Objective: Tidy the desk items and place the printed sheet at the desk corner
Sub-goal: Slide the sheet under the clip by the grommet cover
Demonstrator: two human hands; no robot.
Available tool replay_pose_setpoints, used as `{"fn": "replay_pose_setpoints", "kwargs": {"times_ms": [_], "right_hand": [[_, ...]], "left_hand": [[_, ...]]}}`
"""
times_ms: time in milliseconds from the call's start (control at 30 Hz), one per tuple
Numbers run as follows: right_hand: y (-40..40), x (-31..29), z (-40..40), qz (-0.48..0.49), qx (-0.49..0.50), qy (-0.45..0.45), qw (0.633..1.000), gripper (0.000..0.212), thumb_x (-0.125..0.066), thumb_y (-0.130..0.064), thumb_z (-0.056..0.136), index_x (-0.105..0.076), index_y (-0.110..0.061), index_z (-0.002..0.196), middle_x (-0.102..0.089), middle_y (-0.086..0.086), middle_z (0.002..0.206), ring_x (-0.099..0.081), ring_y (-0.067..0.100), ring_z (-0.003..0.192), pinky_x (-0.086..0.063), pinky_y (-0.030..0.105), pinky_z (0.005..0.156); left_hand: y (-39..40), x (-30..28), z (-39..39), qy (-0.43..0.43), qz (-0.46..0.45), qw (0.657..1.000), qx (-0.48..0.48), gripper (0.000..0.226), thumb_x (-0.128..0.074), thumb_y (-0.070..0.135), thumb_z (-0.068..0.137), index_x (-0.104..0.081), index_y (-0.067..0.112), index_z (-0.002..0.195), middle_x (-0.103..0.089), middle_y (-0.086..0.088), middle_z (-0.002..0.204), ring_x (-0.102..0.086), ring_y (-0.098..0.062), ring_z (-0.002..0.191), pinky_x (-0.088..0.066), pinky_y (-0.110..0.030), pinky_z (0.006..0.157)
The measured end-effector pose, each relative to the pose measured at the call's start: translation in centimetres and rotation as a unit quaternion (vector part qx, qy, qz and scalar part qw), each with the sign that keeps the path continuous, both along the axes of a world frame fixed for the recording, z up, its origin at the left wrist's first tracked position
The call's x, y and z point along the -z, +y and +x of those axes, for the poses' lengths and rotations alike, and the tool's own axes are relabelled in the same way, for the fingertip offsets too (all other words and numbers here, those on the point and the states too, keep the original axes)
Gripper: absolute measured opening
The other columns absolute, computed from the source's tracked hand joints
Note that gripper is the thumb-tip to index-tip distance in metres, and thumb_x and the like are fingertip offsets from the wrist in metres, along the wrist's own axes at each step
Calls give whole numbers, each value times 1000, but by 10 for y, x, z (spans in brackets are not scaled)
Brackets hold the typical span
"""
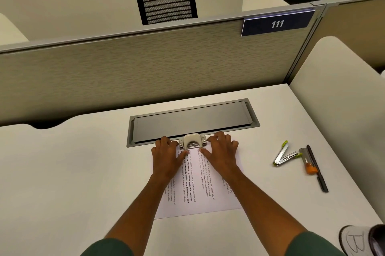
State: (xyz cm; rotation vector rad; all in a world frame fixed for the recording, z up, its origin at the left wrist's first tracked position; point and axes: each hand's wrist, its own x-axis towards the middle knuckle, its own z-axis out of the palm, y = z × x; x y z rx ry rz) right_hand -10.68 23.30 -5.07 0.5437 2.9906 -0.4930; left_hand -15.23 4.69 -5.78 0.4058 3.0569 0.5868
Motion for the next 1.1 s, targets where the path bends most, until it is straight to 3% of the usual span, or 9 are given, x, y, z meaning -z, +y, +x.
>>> {"fn": "replay_pose_setpoints", "kwargs": {"times_ms": [467, 633, 1100], "right_hand": [[0, -1, -2, 18, 0, -6, 1000, 52, -53, -64, 87, -58, -27, 123, -49, 2, 136, -44, 22, 121, -32, 43, 99], [-2, 0, -2, 39, 3, -13, 999, 51, -50, -65, 87, -61, -26, 117, -51, 2, 132, -46, 22, 117, -34, 42, 97], [-6, -4, 8, 44, 16, -17, 999, 51, -49, -63, 89, -58, -25, 121, -51, 2, 130, -46, 20, 117, -33, 40, 97]], "left_hand": [[0, -3, 0, -6, 5, 1000, 3, 51, -60, 59, 84, -64, 17, 112, -54, -5, 119, -45, -22, 111, -36, -36, 92], [1, -4, 0, -2, 1, 1000, 7, 48, -59, 61, 84, -66, 16, 101, -55, -2, 113, -45, -19, 106, -37, -34, 89], [1, -7, 10, -9, 10, 1000, -9, 43, -59, 55, 86, -66, 17, 103, -56, -2, 117, -46, -19, 110, -36, -35, 93]]}}
